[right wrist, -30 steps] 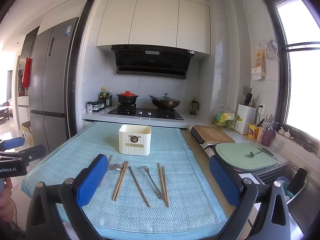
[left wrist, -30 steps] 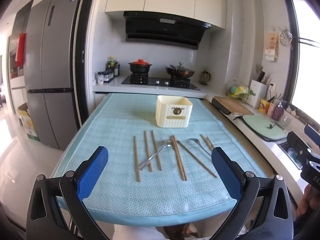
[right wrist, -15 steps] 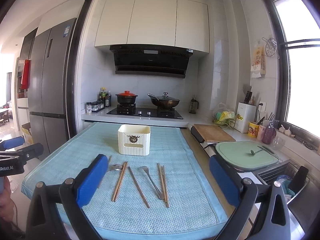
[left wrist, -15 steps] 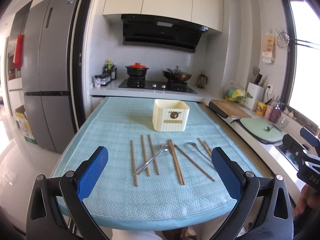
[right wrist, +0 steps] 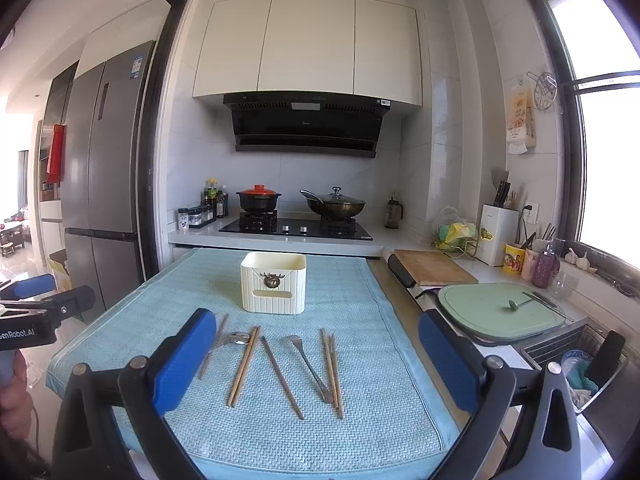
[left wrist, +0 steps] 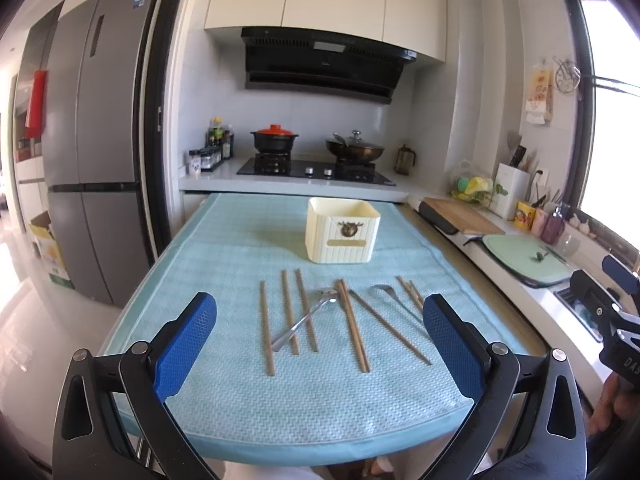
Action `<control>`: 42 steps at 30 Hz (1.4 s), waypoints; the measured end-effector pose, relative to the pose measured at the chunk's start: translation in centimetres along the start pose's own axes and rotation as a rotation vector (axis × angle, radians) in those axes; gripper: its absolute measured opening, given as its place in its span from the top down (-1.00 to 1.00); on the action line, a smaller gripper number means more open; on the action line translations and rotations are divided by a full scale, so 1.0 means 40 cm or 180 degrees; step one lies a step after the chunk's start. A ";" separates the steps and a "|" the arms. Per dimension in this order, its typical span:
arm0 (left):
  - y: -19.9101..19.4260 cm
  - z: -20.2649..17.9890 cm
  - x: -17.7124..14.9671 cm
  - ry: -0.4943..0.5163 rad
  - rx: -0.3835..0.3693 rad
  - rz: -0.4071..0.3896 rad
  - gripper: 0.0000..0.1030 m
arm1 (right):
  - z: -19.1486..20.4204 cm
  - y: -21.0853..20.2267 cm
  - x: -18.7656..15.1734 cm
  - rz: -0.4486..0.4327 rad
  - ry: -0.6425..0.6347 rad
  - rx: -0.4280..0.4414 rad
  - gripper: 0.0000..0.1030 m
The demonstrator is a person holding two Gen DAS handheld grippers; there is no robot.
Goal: Organize utensils
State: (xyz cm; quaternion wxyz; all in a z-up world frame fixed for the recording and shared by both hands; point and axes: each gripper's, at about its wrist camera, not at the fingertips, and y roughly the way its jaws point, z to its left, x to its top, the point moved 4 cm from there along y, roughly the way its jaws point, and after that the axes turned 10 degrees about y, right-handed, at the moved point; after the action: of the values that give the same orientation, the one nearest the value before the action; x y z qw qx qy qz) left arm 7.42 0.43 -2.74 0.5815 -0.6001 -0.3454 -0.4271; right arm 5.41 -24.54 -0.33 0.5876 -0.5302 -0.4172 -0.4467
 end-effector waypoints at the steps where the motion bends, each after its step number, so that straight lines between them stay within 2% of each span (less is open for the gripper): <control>1: 0.002 -0.002 0.001 0.0005 0.0002 0.0003 -0.99 | 0.000 0.003 0.000 0.0008 -0.0003 -0.0002 -1.00; 12: 0.057 0.037 -0.006 -0.0067 0.0123 0.0126 -0.99 | -0.013 0.062 -0.017 0.0214 0.0079 -0.0008 -1.00; 18: 0.173 0.111 -0.026 -0.0123 0.0259 0.0369 -0.99 | -0.025 0.114 -0.028 0.0279 0.0050 0.0019 -0.97; 24: 0.388 0.186 -0.082 -0.0242 0.0207 0.0838 -0.99 | -0.092 0.215 -0.061 0.0535 0.0182 -0.0078 -0.67; 30: 0.583 0.194 -0.119 -0.0146 0.0077 0.1221 -0.99 | -0.173 0.363 -0.121 0.0923 0.0238 -0.0186 -0.42; 34: 0.691 0.202 -0.143 -0.0091 0.0068 0.1461 -0.98 | -0.211 0.514 -0.182 0.1361 0.0276 -0.0053 -0.27; 37: 0.746 0.211 -0.157 -0.0094 0.0059 0.1578 -0.97 | -0.235 0.633 -0.226 0.1714 0.0349 0.0080 0.02; 42: 0.807 0.222 -0.181 -0.0103 0.0028 0.1758 -0.95 | -0.247 0.783 -0.278 0.2130 0.0415 0.0252 0.28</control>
State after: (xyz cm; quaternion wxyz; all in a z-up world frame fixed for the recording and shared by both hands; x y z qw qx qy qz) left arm 34.95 7.11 -21.98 0.6729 -0.6758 -0.1798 -0.2412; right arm 33.07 -32.27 -19.77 0.7471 -0.5848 -0.1987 -0.2457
